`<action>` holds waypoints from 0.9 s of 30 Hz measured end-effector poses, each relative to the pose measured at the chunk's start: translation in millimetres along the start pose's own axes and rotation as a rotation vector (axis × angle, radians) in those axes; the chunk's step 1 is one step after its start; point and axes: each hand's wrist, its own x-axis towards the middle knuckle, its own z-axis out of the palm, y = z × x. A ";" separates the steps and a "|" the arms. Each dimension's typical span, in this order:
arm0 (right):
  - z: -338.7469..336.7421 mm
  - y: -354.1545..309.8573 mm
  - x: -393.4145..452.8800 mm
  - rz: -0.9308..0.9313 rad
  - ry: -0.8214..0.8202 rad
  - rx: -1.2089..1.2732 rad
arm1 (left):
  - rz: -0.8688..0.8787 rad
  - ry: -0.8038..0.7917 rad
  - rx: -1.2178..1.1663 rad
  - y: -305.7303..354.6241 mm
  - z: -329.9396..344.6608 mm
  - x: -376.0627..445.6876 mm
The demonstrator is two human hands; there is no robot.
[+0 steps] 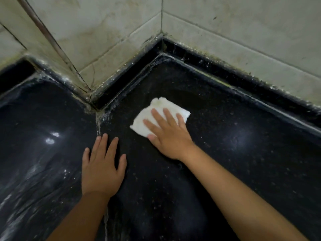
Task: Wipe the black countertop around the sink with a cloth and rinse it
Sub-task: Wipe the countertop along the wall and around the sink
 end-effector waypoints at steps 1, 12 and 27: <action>5.8 8.9 -17.7 0.023 -0.003 -0.018 | 0.001 -0.001 -0.004 0.4 -0.7 0.2; -59.1 58.5 110.9 0.424 0.111 0.149 | 0.021 0.035 0.030 -1.5 0.8 -0.4; -18.6 58.0 0.2 -0.066 -0.051 -0.120 | -0.008 0.038 -0.022 -0.5 -0.4 -0.5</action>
